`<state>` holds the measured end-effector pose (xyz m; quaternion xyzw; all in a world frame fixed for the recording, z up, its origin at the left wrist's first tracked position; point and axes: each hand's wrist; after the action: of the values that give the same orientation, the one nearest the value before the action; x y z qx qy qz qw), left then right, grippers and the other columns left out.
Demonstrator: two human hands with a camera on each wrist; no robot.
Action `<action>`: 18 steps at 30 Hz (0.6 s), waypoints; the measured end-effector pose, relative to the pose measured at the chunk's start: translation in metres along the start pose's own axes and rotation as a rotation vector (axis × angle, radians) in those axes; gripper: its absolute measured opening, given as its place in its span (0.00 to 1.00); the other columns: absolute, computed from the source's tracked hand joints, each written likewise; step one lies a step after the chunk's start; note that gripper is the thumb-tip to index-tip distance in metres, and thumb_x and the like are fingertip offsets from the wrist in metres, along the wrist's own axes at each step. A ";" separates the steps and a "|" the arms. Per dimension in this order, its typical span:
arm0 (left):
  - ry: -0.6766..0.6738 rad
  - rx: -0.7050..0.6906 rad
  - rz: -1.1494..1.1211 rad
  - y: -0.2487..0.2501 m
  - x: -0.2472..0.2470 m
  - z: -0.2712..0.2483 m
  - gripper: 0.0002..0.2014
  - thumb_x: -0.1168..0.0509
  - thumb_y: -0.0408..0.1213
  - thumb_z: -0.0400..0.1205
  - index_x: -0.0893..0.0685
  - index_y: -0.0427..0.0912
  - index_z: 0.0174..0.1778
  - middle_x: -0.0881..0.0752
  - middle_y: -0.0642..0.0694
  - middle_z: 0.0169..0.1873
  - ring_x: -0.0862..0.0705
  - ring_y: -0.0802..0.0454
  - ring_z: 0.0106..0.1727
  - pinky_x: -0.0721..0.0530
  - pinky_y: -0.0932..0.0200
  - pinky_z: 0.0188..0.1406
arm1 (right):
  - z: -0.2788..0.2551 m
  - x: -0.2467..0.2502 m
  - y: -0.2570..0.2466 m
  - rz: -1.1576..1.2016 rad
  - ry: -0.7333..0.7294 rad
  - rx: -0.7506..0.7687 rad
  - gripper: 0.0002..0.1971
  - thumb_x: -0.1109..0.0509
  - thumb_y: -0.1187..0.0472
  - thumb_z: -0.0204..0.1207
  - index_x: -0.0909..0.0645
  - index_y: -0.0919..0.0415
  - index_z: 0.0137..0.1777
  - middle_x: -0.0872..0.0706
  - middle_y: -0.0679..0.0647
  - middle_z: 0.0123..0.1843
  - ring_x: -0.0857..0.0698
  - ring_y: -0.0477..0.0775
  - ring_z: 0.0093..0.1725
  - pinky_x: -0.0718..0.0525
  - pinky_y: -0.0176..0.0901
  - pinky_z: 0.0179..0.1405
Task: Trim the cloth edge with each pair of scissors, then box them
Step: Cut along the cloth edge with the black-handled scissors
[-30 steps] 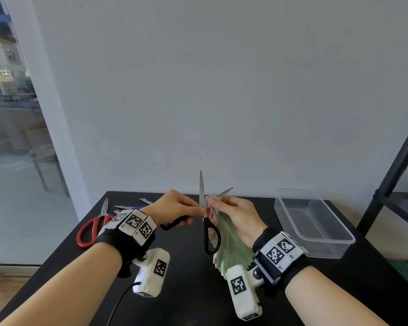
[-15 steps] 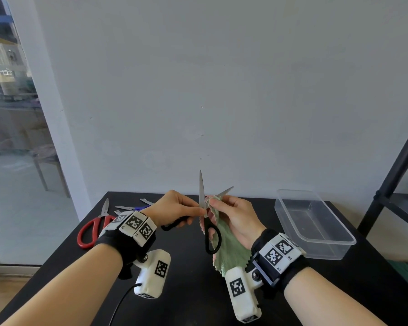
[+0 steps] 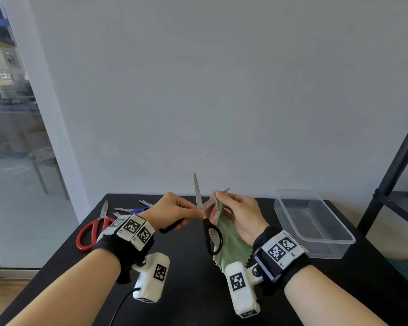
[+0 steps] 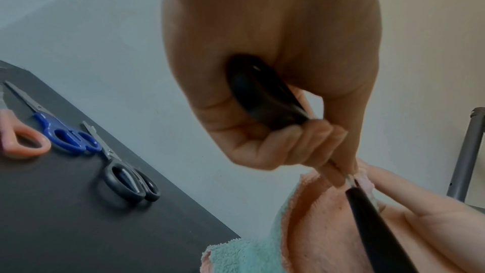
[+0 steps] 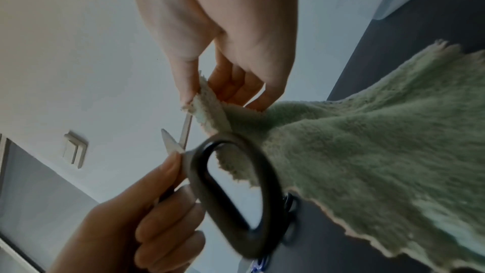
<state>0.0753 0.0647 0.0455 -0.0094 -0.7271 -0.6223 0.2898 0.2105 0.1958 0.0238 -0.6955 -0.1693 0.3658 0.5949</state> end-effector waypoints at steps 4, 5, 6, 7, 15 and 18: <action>0.002 -0.021 0.003 0.001 -0.002 0.001 0.13 0.28 0.41 0.78 0.10 0.40 0.29 0.24 0.48 0.15 0.29 0.53 0.18 0.25 0.57 0.30 | -0.010 -0.007 0.004 -0.020 -0.107 -0.045 0.20 0.25 0.62 0.75 0.18 0.84 0.50 0.15 0.78 0.41 0.16 0.69 0.36 0.14 0.58 0.38; 0.002 -0.020 0.001 0.002 -0.003 0.002 0.12 0.28 0.40 0.78 0.10 0.40 0.29 0.25 0.49 0.15 0.29 0.53 0.18 0.26 0.57 0.30 | -0.011 -0.007 0.005 -0.017 -0.119 -0.059 0.20 0.26 0.63 0.76 0.20 0.86 0.49 0.17 0.79 0.39 0.17 0.68 0.34 0.16 0.56 0.34; 0.001 -0.019 0.004 0.002 -0.003 0.002 0.13 0.28 0.40 0.78 0.10 0.44 0.27 0.25 0.49 0.15 0.29 0.53 0.18 0.26 0.56 0.31 | -0.011 -0.007 0.005 -0.009 -0.124 -0.064 0.20 0.27 0.63 0.76 0.20 0.88 0.49 0.18 0.79 0.39 0.18 0.68 0.33 0.17 0.55 0.33; 0.000 -0.019 0.013 0.003 -0.004 0.002 0.16 0.28 0.41 0.78 0.12 0.47 0.22 0.25 0.49 0.15 0.29 0.53 0.18 0.26 0.55 0.32 | -0.010 -0.006 0.004 -0.004 -0.120 -0.066 0.21 0.26 0.63 0.76 0.21 0.88 0.49 0.18 0.79 0.39 0.17 0.69 0.32 0.17 0.56 0.33; 0.001 0.011 -0.001 0.002 -0.003 0.002 0.17 0.28 0.39 0.78 0.11 0.50 0.21 0.25 0.50 0.15 0.29 0.54 0.17 0.25 0.60 0.28 | 0.002 0.003 -0.004 0.017 0.032 -0.035 0.15 0.25 0.66 0.74 0.16 0.82 0.50 0.14 0.66 0.34 0.15 0.62 0.34 0.14 0.53 0.44; 0.000 0.020 -0.012 0.002 -0.004 0.003 0.11 0.27 0.39 0.77 0.09 0.47 0.28 0.24 0.49 0.16 0.29 0.55 0.17 0.25 0.63 0.24 | 0.004 0.006 -0.004 0.017 0.046 -0.025 0.14 0.25 0.66 0.74 0.15 0.81 0.50 0.14 0.66 0.35 0.14 0.62 0.35 0.14 0.52 0.46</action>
<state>0.0781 0.0688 0.0459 -0.0021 -0.7332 -0.6168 0.2863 0.2121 0.2036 0.0257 -0.7123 -0.1543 0.3528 0.5868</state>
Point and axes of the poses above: each hand's wrist, its own z-axis towards the middle knuckle, its own x-axis out of the back of the hand, y = z × x
